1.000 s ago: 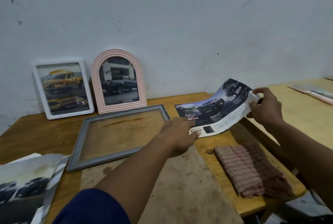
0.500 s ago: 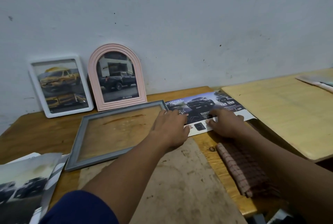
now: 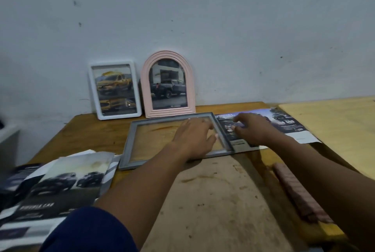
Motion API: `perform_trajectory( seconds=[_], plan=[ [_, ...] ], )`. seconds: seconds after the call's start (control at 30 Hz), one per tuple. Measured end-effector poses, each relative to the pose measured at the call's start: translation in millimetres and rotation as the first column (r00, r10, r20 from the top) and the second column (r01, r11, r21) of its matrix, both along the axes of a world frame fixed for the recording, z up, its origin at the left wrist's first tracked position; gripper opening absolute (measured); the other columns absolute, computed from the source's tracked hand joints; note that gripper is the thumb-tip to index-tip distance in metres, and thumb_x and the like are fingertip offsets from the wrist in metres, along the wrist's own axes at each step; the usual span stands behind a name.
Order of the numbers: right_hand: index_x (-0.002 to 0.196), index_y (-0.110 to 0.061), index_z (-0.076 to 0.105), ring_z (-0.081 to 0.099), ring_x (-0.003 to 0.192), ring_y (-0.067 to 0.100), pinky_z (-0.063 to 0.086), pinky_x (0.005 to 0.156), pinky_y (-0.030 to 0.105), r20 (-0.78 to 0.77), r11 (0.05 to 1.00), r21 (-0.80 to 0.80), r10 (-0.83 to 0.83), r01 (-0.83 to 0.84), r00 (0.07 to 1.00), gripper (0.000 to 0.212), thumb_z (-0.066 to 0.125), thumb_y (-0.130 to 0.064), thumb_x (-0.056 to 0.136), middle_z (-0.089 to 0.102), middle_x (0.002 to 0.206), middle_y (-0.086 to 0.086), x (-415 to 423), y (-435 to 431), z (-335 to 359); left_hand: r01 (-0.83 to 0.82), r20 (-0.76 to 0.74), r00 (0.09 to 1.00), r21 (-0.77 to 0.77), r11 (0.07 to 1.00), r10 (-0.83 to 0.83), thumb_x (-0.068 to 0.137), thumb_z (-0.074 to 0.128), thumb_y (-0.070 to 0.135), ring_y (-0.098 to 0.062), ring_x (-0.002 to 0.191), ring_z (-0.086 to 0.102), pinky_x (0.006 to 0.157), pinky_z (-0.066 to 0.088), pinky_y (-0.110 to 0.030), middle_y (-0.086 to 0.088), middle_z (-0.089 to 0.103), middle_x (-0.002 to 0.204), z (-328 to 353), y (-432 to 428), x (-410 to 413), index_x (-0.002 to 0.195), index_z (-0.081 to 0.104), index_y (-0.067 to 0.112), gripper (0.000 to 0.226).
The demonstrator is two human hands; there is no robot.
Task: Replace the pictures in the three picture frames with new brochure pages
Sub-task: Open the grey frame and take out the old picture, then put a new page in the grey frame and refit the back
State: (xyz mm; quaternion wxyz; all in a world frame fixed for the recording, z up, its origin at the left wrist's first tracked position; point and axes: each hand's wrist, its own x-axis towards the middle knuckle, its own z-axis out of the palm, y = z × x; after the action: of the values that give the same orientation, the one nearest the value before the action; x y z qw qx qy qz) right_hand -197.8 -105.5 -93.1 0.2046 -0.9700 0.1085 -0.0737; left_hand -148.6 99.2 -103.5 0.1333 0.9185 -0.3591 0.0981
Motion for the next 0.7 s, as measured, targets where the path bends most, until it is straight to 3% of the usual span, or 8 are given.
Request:
perform_trajectory(
  seconds=[0.1, 0.3, 0.4, 0.5, 0.6, 0.7],
  plan=[
    [0.128, -0.017, 0.06, 0.058, 0.114, 0.025, 0.047, 0.086, 0.033, 0.051, 0.991, 0.02, 0.128, -0.129, 0.99, 0.037, 0.062, -0.033, 0.095, 0.061, 0.13, 0.009, 16, 47, 11, -0.111, -0.021, 0.994, -0.015, 0.994, 0.111, 0.098, 0.05, 0.051, -0.023, 0.127, 0.051, 0.104, 0.042, -0.041, -0.001, 0.059, 0.135, 8, 53, 9, 0.133, 0.06, 0.025, 0.045],
    [0.126, -0.023, 0.06, 0.056, 0.106, 0.015, 0.048, 0.088, 0.031, 0.074, 0.936, 0.041, 0.345, -0.348, 0.936, 0.034, 0.062, -0.033, 0.094, 0.062, 0.123, -0.001, 34, 153, 13, -0.367, -0.118, 0.927, -0.088, 0.926, 0.356, 0.097, 0.055, 0.048, -0.023, 0.121, 0.056, 0.1, 0.047, -0.042, -0.003, 0.062, 0.132, 10, 169, 5, 0.132, 0.062, 0.022, 0.044],
    [0.126, -0.022, 0.062, 0.058, 0.11, 0.017, 0.05, 0.094, 0.037, 0.062, 0.899, 0.046, 0.432, -0.435, 0.9, 0.036, 0.063, -0.035, 0.093, 0.063, 0.123, -0.001, 36, 203, 8, -0.47, -0.147, 0.879, -0.108, 0.876, 0.454, 0.098, 0.056, 0.047, -0.022, 0.116, 0.058, 0.096, 0.05, -0.04, -0.002, 0.061, 0.134, 7, 217, -6, 0.133, 0.061, 0.022, 0.044],
    [0.126, -0.021, 0.06, 0.057, 0.113, 0.022, 0.05, 0.095, 0.041, 0.017, 0.858, 0.007, 0.514, -0.514, 0.858, 0.04, 0.062, -0.039, 0.09, 0.062, 0.123, 0.003, 39, 251, 0, -0.539, -0.171, 0.837, -0.083, 0.838, 0.52, 0.096, 0.056, 0.052, -0.021, 0.118, 0.057, 0.097, 0.049, -0.042, 0.0, 0.06, 0.137, -1, 265, -15, 0.134, 0.059, 0.026, 0.047],
    [0.13, -0.025, 0.055, 0.058, 0.106, 0.021, 0.053, 0.091, 0.042, -0.094, 0.824, -0.014, 0.563, -0.567, 0.821, 0.043, 0.062, -0.039, 0.09, 0.061, 0.122, 0.003, 40, 287, -7, -0.579, -0.217, 0.796, 0.001, 0.816, 0.565, 0.087, 0.055, 0.067, -0.025, 0.126, 0.052, 0.101, 0.047, -0.044, -0.002, 0.054, 0.144, -12, 303, -25, 0.141, 0.052, 0.029, 0.066],
    [0.135, -0.026, 0.05, 0.052, 0.118, 0.022, 0.043, 0.101, 0.046, -0.149, 0.785, -0.117, 0.591, -0.608, 0.792, 0.049, 0.063, -0.038, 0.089, 0.057, 0.131, 0.002, 39, 309, -16, -0.607, -0.225, 0.748, 0.148, 0.781, 0.624, 0.087, 0.051, 0.075, -0.027, 0.142, 0.038, 0.113, 0.036, -0.048, -0.004, 0.038, 0.158, -27, 322, -36, 0.152, 0.04, 0.027, 0.081]
  ],
)
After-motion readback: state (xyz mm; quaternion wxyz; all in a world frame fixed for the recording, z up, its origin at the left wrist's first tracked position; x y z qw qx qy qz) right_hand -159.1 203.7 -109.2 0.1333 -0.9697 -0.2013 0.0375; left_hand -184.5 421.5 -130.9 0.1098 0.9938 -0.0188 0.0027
